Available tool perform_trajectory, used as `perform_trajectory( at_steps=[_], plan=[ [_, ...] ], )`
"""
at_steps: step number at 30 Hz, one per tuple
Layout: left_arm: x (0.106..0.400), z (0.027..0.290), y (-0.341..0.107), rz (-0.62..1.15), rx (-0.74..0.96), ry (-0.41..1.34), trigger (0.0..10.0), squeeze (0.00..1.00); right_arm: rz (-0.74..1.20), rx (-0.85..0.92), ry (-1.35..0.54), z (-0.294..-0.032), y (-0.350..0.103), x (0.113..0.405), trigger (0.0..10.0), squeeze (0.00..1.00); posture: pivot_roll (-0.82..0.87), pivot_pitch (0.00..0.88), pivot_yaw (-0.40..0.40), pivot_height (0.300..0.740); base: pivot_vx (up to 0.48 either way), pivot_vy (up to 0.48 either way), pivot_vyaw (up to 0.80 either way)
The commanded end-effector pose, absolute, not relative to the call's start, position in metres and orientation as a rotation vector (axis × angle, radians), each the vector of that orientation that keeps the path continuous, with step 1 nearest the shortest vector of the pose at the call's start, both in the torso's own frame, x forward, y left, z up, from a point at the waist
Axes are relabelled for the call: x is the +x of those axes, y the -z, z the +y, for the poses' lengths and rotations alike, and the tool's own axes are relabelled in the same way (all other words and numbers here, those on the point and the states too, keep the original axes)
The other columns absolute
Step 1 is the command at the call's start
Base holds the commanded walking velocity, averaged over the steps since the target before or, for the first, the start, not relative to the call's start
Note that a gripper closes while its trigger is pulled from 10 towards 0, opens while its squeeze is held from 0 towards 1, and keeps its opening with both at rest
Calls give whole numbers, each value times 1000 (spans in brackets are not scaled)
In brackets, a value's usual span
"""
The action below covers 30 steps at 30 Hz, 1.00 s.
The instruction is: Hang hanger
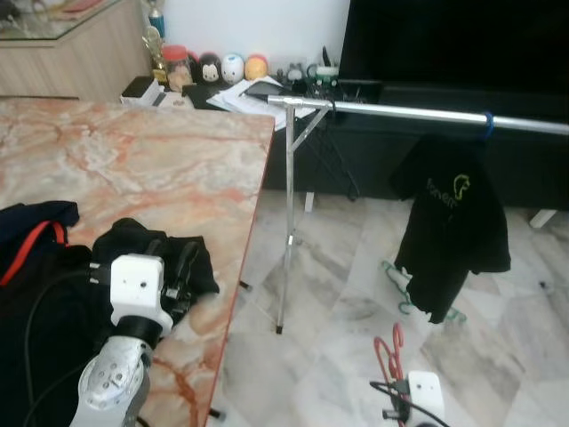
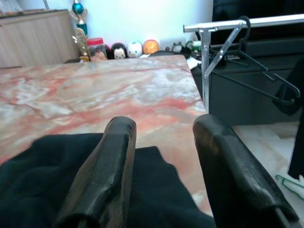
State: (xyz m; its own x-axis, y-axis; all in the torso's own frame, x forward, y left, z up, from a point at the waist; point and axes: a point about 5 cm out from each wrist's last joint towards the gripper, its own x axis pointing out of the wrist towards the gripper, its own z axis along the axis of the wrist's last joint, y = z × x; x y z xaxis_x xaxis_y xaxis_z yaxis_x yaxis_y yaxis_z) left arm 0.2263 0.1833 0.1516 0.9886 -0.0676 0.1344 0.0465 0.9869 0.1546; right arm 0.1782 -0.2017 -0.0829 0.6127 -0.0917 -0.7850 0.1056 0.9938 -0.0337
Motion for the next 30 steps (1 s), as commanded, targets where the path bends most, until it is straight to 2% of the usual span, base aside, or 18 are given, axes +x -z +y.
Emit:
perform_trajectory(
  at_steps=[1,17,21,30],
  plan=[
    [227,182,-155,-157,161,63,10000,0,906,25,134,-206,83,177,10000,0,48,57,-33,740,0,-368,-481],
    [229,179,-158,-178,175,95,10000,0,899,25,147,-205,83,177,10000,0,51,64,-34,740,0,-371,0],
    [230,177,-154,-157,185,120,10000,0,902,26,149,-205,83,177,10000,0,50,64,-33,740,0,-326,-648],
    [234,174,-141,-102,176,154,10000,0,905,23,147,-205,83,177,10000,0,46,63,-34,740,0,0,-699]
  ],
)
